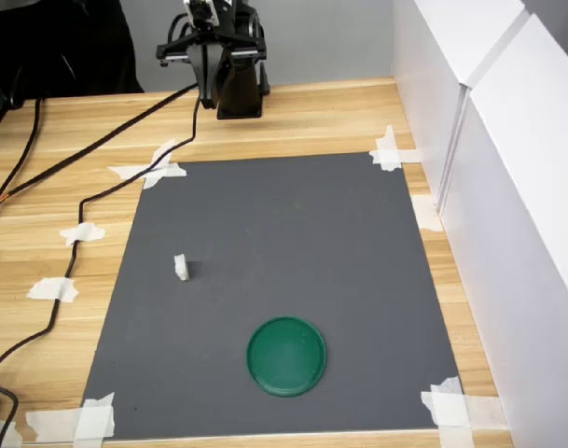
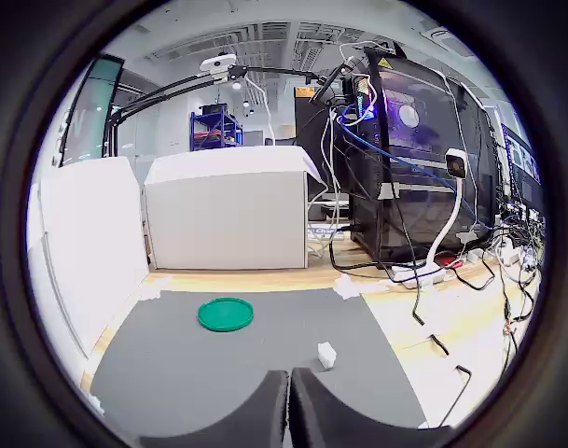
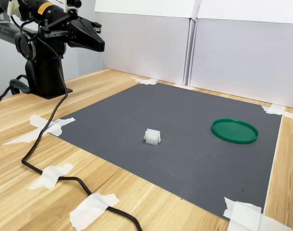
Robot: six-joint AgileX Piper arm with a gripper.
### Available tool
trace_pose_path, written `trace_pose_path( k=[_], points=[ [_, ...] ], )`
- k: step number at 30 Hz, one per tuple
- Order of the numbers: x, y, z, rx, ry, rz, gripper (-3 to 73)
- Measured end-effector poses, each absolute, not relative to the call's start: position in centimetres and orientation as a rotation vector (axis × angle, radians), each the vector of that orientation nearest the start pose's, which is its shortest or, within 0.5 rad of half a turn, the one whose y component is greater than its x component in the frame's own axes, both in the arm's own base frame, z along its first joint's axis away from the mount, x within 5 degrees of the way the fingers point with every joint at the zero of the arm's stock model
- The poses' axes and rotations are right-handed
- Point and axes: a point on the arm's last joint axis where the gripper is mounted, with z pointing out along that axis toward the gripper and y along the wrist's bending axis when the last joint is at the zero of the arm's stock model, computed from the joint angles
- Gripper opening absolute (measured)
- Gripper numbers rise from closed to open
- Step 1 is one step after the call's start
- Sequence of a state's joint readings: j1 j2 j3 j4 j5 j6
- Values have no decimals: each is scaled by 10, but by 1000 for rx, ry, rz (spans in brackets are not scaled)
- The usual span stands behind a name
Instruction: Grasp a white terminal and put it on the green lid.
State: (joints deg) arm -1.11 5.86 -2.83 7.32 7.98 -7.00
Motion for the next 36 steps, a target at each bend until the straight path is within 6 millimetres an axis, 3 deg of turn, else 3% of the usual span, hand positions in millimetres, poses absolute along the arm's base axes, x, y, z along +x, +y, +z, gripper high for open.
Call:
trace_pose_path(
  k=[24,29,36],
  points=[
    [65,0,213,6,1688,4,-16],
    [71,2,241,-21,1766,3,-16],
    [86,5,290,-151,2008,-24,-16]
  ],
)
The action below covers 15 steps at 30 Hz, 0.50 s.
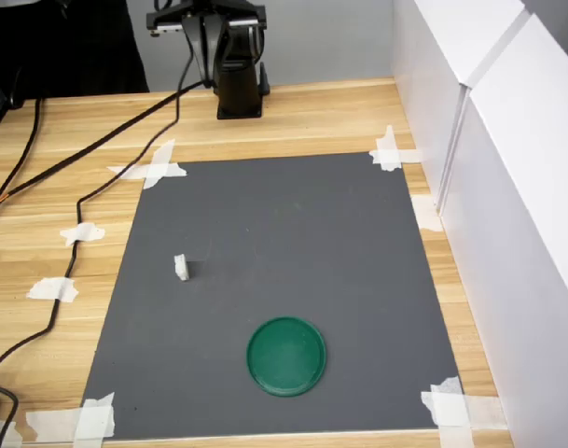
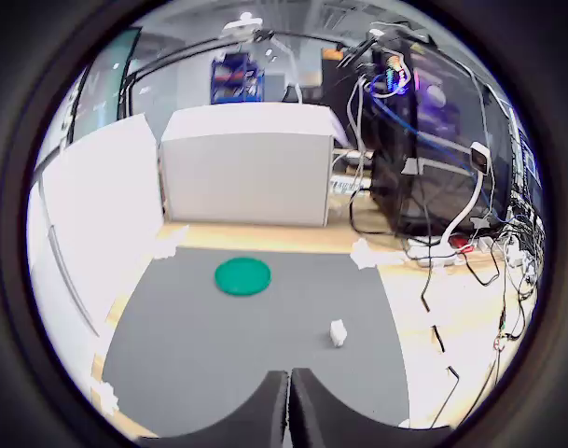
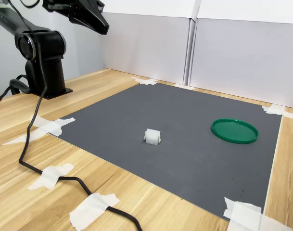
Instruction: Grasp a white terminal and put it on the green lid.
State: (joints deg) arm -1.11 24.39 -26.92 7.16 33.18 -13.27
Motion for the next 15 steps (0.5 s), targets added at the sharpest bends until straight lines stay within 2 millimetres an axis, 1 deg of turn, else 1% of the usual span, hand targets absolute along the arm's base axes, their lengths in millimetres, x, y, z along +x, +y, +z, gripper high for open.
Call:
trace_pose_path(
  k=[4,8,13,15],
  points=[
    [99,6,316,-214,2152,-18,-16],
    [114,6,334,-270,2295,-9,-16],
    [131,1,352,-334,2366,-90,-16],
    [137,-2,353,-354,2404,-143,-9]
  ],
)
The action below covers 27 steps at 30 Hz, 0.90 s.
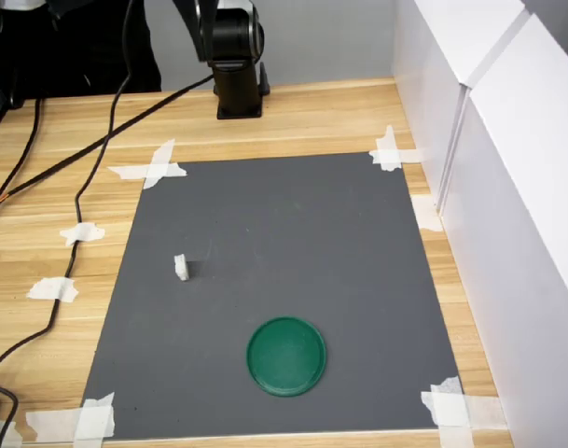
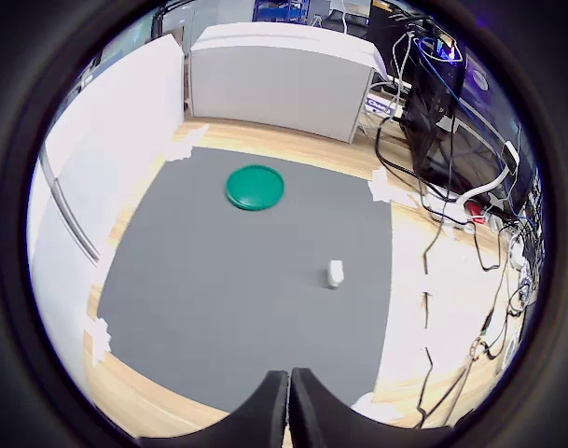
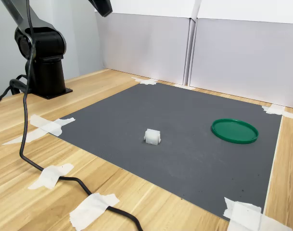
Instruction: Grasp a white terminal and put it on the green lid.
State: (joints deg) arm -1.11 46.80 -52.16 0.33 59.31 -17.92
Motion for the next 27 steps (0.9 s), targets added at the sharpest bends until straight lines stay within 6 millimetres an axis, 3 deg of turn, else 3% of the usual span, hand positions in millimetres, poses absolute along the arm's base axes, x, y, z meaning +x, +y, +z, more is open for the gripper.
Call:
trace_pose_path(
  k=[6,9,14,16,27],
  points=[
    [160,-8,332,-408,2650,-182,116],
    [171,-8,322,-456,2714,-173,270],
    [190,-8,307,-468,2785,-156,613],
    [200,-8,301,-449,2800,-150,677],
    [273,-11,298,-414,2834,-137,715]
  ],
)
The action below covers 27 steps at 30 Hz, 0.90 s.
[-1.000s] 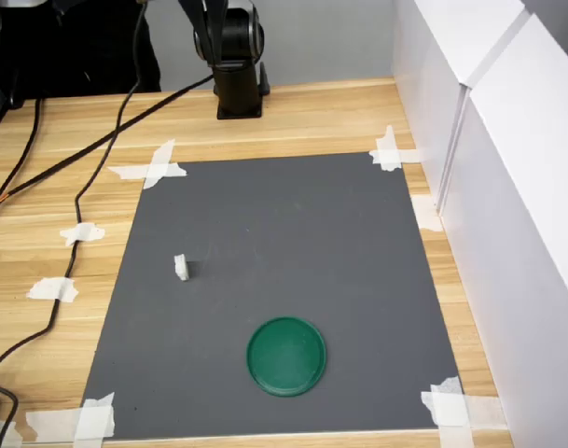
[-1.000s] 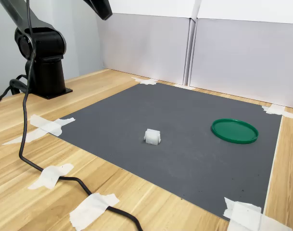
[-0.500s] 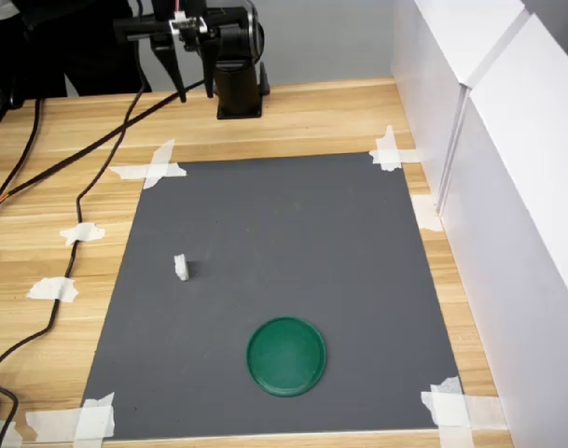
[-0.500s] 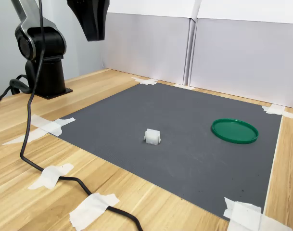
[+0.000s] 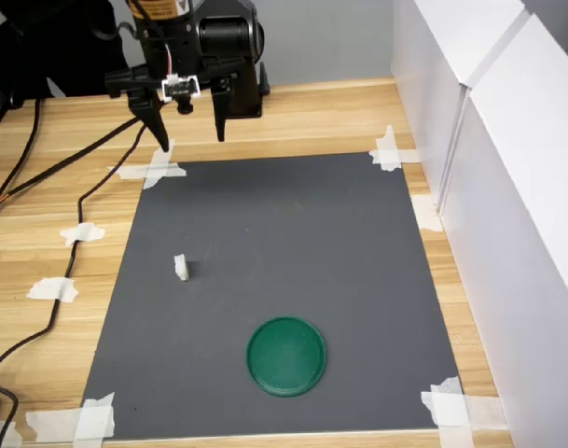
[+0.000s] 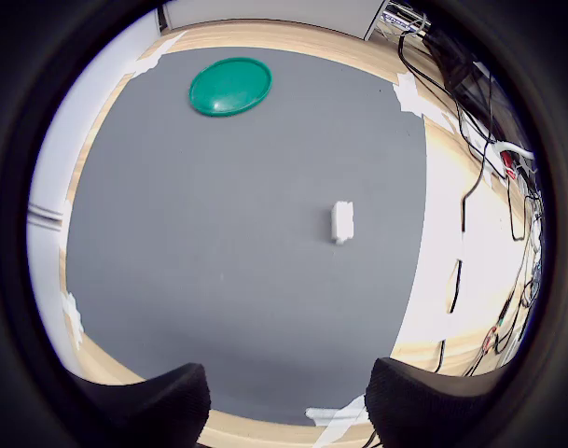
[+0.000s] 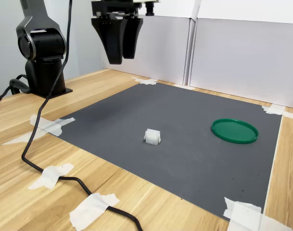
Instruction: Grasp a white terminal and put it on the green lid.
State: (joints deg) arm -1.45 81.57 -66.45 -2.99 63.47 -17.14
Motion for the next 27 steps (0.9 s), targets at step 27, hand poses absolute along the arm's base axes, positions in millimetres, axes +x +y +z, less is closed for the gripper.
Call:
trace_pose_path(
  k=[27],
  points=[
    [364,-32,219,-387,2949,122,715]
  ],
)
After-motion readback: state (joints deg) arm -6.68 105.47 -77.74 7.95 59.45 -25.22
